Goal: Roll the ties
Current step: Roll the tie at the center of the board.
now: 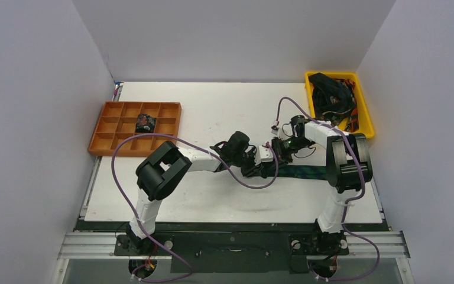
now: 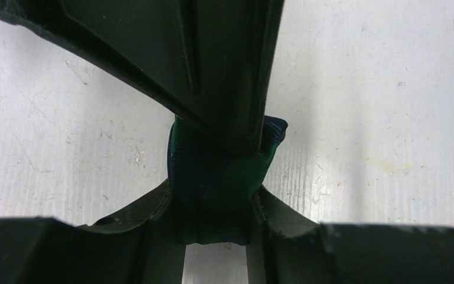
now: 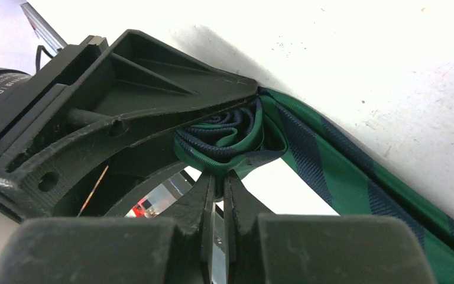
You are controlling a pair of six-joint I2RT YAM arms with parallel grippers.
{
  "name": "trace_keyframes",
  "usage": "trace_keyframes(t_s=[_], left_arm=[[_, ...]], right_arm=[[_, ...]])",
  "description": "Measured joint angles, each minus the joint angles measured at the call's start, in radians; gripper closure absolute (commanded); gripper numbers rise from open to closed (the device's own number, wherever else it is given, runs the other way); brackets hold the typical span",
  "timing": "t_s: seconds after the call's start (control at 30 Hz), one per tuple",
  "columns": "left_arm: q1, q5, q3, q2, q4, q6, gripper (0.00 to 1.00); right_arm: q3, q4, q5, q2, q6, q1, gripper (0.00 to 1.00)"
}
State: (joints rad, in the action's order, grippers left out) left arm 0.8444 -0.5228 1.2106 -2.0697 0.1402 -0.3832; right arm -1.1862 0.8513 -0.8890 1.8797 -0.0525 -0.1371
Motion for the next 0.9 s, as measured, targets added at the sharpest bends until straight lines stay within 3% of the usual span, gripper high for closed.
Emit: trace_keyframes(t_s=[0.13, 0.43, 0.47, 0.67, 0.9], left_arm=[[-0.003, 0.003, 0.0, 0.001, 0.0, -0.009, 0.38], [-0.043, -0.044, -0.122, 0.077, 0.067, 0.037, 0.11], [-0.047, -0.05, -0.13, 0.082, 0.074, 0.049, 0.04], [-0.048, -0.063, -0.14, 0.084, 0.108, 0.122, 0.03], [-0.046, -0.046, -0.26, 0.099, 0.325, 0.191, 0.03]], right_arm=[[-0.02, 0.017, 0.029, 0.035, 0.016, 0.011, 1.0], [-0.02, 0.032, 0.236, 0.05, 0.049, 0.059, 1.0], [-0.02, 0.028, 0.254, 0.051, 0.048, 0.06, 1.0], [-0.044, 0.047, 0.28, 0.072, 0.038, 0.05, 1.0], [-0.059, 0.058, 0.298, 0.079, 0.039, 0.002, 1.0]])
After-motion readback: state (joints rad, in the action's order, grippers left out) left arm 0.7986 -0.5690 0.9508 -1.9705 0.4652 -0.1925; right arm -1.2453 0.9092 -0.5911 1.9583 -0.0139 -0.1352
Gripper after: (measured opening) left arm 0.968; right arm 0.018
